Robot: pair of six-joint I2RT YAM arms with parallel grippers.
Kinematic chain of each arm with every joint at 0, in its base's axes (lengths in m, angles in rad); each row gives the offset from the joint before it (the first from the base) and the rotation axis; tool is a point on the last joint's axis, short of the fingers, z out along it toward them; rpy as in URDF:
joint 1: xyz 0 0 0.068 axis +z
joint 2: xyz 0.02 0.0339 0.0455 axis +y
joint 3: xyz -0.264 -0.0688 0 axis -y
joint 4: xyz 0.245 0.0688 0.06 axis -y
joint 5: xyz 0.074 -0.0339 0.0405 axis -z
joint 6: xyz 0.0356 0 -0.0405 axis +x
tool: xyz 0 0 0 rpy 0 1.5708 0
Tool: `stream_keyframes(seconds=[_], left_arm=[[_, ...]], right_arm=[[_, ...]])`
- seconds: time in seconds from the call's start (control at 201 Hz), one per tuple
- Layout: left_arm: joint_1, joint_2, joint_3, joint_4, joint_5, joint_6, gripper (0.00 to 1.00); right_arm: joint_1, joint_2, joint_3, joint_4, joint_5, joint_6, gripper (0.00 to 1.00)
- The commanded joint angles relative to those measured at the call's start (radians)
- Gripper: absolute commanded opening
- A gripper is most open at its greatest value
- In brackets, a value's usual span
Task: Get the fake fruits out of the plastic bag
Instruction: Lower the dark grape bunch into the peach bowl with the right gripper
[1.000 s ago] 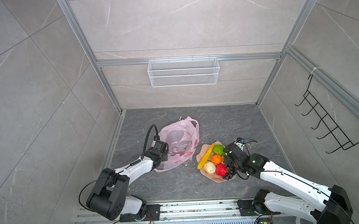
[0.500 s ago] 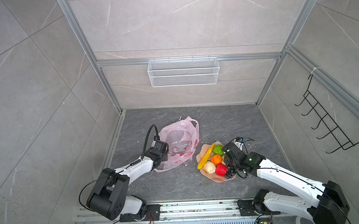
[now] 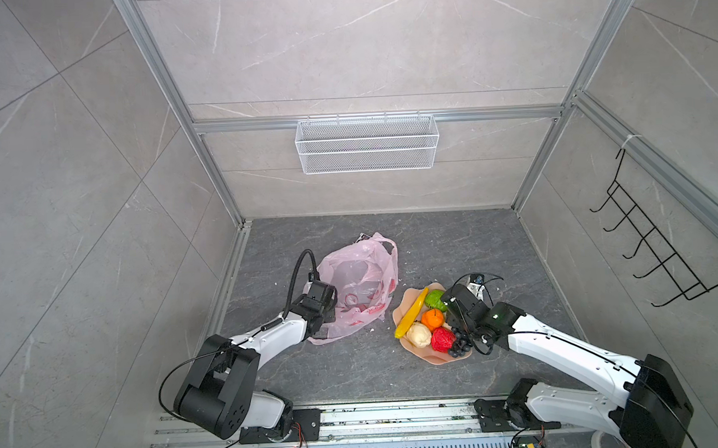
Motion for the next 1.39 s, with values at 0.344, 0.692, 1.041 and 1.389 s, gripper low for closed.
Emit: stream_keyframes(seconds=[0.344,0.692,1.041,1.389], left_arm=[[0.000,0.007,0.033,0.009,-0.009,0.008,0.07],[0.000,0.002,0.031,0.007,-0.008,0.011,0.07],[0.000,0.001,0.032,0.008,-0.005,0.010,0.07],[0.001,0.018,0.046,0.011,0.026,0.012,0.07]], right_arm=[[-0.060,0.025,0.030,0.011,-0.068,-0.029,0.84],[-0.078,0.001,0.045,0.010,-0.089,-0.048,0.88],[-0.076,0.023,0.070,0.002,-0.095,-0.064,0.90],[-0.081,0.006,0.106,-0.074,-0.046,-0.056,1.00]])
